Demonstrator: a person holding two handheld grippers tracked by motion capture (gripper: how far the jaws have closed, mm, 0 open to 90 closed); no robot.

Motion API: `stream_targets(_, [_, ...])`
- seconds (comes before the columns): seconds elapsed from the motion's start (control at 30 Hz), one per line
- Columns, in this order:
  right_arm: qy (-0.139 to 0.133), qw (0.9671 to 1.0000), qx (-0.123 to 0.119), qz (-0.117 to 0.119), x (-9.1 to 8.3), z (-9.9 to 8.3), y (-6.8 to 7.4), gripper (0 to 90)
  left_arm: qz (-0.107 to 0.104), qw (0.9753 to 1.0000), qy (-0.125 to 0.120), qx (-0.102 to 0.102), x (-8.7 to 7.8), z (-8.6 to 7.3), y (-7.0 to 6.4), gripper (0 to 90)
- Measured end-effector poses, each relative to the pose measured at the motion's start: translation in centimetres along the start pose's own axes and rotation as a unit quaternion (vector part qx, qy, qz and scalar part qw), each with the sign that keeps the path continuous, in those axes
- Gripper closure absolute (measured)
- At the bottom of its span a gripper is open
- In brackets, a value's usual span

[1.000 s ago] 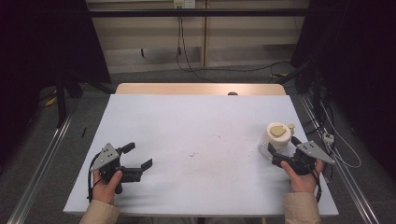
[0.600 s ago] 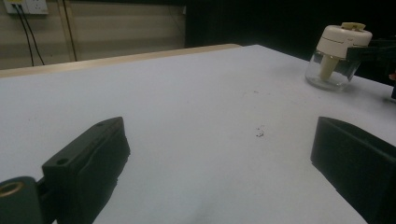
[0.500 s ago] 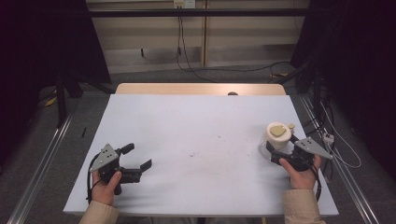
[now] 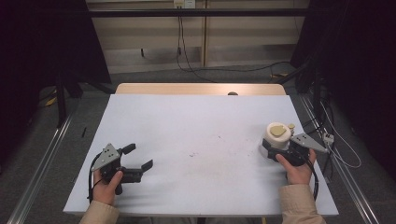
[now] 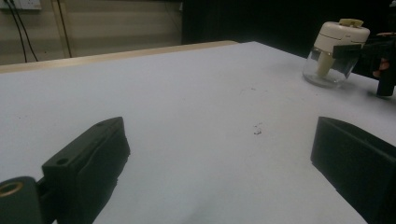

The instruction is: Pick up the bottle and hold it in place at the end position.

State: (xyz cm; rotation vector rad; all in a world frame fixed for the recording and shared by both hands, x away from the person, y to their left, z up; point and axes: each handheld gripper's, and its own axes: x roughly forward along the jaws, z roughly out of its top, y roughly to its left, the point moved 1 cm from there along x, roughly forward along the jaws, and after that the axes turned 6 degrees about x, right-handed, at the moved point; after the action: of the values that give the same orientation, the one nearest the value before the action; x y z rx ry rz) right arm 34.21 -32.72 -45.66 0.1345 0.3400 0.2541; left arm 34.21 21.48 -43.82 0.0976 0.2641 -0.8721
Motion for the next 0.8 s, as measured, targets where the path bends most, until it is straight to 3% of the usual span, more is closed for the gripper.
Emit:
stream_targets(0.4, [-0.001,1.0000,0.000,0.009,0.31,0.09,-0.16,6.1,-0.001,1.0000,0.004,0.005,0.23,0.00,-0.05,3.6])
stream_targets(0.8, [-0.006,0.9999,0.008,0.002,0.25,0.10,0.03,6.4,-0.004,0.9999,0.003,0.009,0.27,0.07,-0.11,3.6])
